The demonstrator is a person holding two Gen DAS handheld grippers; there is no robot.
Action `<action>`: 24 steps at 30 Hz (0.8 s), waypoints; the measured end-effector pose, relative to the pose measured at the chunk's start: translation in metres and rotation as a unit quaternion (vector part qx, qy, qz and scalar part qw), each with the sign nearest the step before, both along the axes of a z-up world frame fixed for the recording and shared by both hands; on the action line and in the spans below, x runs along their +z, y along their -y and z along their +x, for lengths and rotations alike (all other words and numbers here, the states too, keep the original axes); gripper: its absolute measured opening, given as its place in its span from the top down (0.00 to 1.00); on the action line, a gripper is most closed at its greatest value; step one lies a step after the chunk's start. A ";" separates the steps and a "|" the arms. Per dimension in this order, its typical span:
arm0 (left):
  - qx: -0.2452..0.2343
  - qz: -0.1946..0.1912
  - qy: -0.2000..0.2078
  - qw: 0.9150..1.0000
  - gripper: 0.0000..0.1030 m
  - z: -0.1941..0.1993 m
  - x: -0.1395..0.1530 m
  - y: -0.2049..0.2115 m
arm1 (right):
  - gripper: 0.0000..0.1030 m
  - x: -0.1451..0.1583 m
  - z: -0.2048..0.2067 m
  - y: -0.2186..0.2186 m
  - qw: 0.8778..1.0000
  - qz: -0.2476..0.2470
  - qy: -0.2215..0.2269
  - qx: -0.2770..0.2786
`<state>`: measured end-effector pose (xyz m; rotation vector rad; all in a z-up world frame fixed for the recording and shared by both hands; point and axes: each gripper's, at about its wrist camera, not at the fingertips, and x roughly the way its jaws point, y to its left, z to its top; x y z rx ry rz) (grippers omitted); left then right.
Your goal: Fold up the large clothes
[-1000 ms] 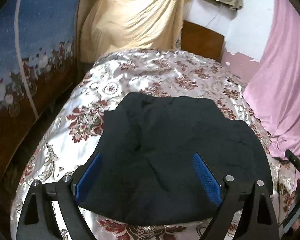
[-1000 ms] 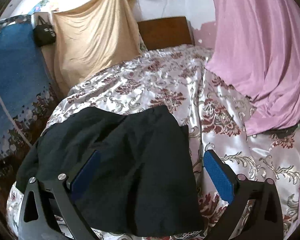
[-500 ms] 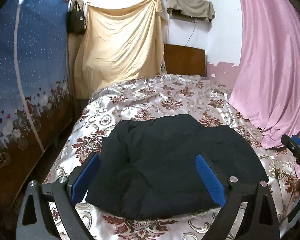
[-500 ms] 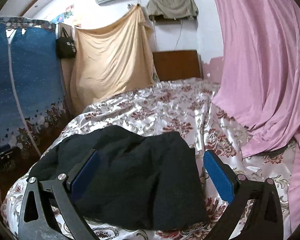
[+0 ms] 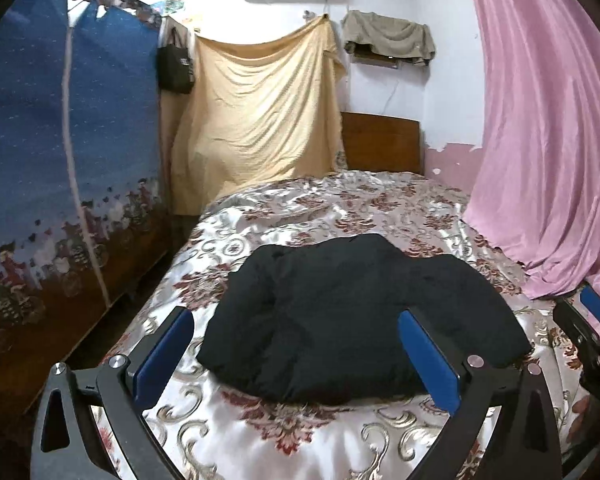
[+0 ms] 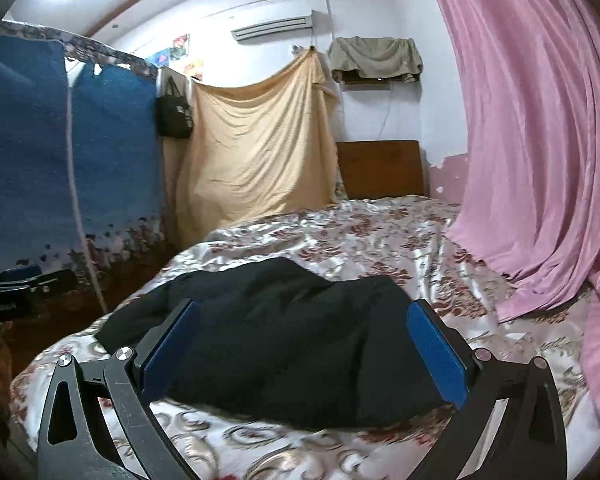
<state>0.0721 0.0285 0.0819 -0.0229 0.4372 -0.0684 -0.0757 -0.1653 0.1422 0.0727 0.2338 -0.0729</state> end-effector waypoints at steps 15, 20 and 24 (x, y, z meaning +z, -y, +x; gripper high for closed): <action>0.023 0.001 0.028 0.999 0.00 -0.053 -0.032 -0.014 | 0.01 -0.027 -0.040 -0.027 1.000 -0.015 0.000 -0.006; 0.025 0.020 0.043 0.999 0.00 -0.073 -0.040 -0.015 | 0.01 -0.034 -0.059 -0.029 1.000 -0.008 0.013 -0.011; 0.017 0.034 0.044 0.998 0.00 -0.078 -0.050 -0.009 | 0.01 -0.037 -0.063 -0.033 1.000 -0.020 0.011 -0.012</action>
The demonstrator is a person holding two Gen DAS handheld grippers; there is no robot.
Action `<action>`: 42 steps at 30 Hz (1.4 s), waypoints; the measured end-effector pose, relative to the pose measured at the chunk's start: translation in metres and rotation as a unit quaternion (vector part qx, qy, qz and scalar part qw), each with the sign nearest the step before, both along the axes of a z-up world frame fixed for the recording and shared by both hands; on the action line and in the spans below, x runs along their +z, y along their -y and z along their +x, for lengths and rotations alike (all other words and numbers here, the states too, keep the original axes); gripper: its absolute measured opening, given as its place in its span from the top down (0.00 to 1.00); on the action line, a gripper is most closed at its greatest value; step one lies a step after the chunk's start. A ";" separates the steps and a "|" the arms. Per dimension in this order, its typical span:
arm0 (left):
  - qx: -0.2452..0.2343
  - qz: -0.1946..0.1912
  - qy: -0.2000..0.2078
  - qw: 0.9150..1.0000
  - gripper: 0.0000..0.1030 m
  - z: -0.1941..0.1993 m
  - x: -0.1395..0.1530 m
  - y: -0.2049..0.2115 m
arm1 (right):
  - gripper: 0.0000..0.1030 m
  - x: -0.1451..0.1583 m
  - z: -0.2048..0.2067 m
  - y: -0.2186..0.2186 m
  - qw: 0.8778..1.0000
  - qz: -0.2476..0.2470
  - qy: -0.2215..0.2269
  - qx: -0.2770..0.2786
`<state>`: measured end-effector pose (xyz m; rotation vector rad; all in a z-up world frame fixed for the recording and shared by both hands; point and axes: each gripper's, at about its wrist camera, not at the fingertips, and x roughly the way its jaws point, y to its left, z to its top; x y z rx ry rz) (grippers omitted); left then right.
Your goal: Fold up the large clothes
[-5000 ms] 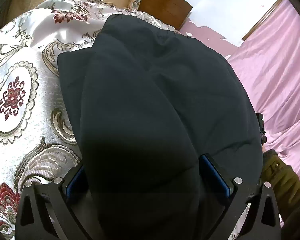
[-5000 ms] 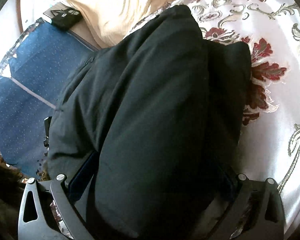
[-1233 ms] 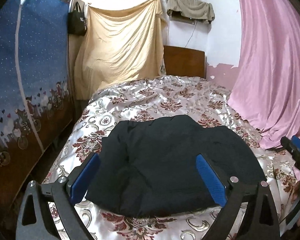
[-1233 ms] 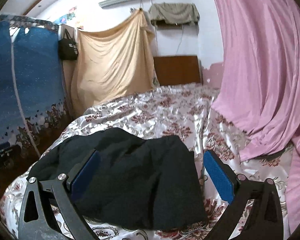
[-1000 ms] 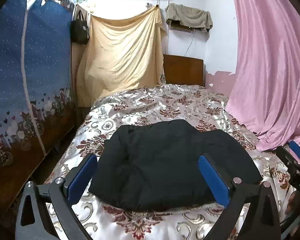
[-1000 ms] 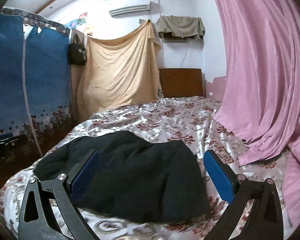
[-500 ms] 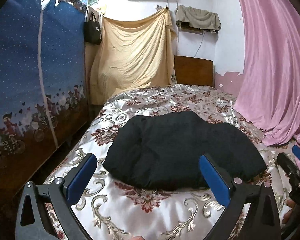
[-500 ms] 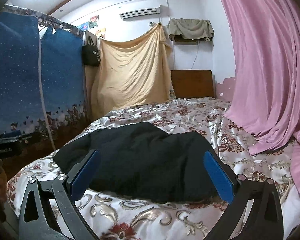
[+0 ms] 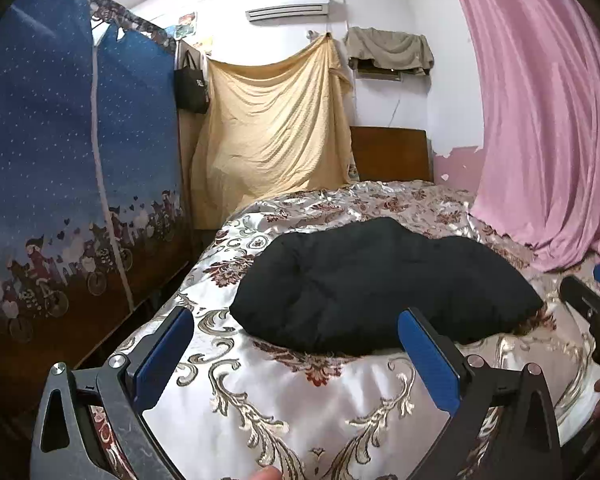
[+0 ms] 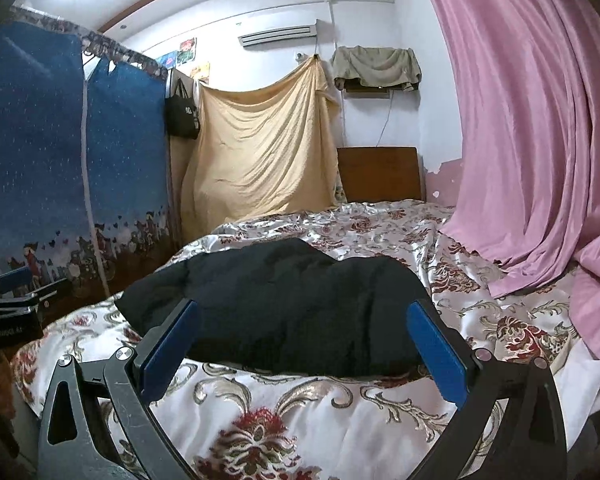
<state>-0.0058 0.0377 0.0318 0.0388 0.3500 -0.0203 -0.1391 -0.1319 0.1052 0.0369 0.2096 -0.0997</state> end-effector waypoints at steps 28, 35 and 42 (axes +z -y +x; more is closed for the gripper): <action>-0.001 -0.013 -0.016 1.000 0.00 0.001 -0.011 -0.002 | 0.01 -0.020 0.011 0.009 1.000 0.009 -0.028 -0.001; -0.001 -0.013 -0.016 1.000 0.00 0.001 -0.012 -0.001 | 0.01 -0.024 0.013 0.007 0.999 0.010 -0.033 -0.001; -0.001 -0.005 -0.016 1.000 0.00 -0.002 -0.014 0.004 | 0.01 -0.023 0.012 0.007 0.999 0.007 -0.034 -0.003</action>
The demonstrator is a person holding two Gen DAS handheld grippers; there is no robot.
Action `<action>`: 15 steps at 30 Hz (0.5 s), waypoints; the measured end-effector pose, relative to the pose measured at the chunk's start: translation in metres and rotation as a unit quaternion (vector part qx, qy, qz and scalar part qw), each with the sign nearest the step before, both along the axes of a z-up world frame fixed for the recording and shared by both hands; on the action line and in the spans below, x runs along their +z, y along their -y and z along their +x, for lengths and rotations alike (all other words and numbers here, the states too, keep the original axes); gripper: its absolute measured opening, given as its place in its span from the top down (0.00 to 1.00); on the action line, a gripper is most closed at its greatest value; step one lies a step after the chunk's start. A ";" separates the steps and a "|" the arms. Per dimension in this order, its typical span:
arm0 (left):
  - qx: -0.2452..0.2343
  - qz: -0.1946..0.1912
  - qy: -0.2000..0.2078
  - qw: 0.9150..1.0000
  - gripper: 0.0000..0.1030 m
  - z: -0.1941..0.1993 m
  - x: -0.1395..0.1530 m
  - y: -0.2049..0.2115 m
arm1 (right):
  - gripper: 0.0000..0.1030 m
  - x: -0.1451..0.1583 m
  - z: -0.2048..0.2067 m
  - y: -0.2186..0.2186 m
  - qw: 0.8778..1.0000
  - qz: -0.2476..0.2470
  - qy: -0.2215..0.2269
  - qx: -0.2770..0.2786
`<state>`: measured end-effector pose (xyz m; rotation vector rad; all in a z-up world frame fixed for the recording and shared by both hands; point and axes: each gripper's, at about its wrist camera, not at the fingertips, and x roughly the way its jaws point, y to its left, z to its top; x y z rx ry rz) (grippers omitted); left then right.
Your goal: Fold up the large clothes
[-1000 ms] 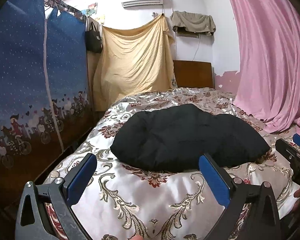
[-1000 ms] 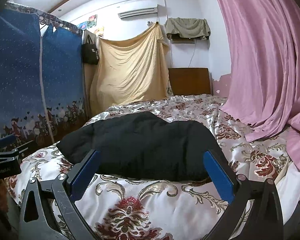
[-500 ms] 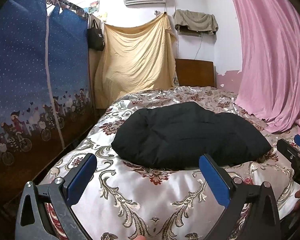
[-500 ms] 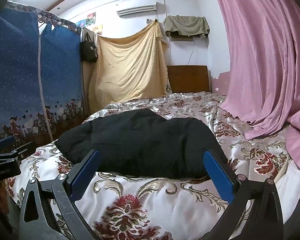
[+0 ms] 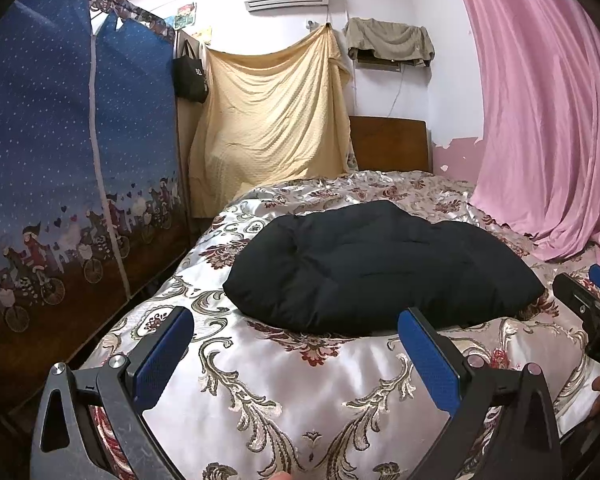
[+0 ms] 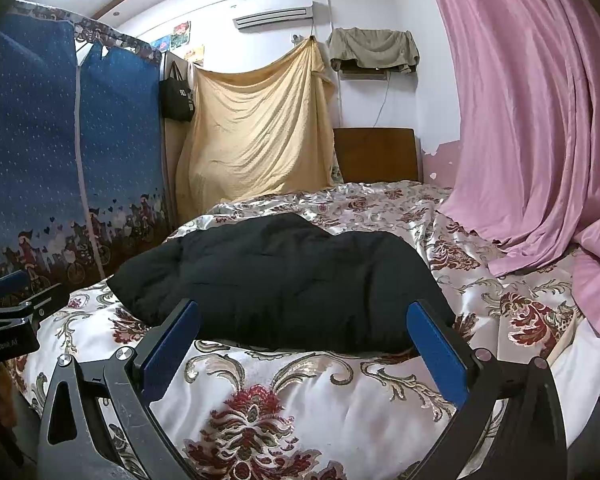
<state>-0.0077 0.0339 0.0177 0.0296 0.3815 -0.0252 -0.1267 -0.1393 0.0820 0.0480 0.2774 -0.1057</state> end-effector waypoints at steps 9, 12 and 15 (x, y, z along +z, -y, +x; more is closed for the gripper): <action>-0.001 -0.002 0.003 1.000 0.00 -0.001 0.000 0.002 | 0.01 0.000 -0.001 0.001 1.000 0.000 0.001 0.001; 0.000 -0.002 0.004 1.000 0.00 -0.002 0.000 0.003 | 0.01 0.000 -0.002 0.000 1.000 0.002 0.003 0.004; 0.000 -0.003 0.004 1.000 0.00 -0.002 0.001 0.003 | 0.02 0.000 -0.003 -0.001 1.000 0.002 0.003 0.005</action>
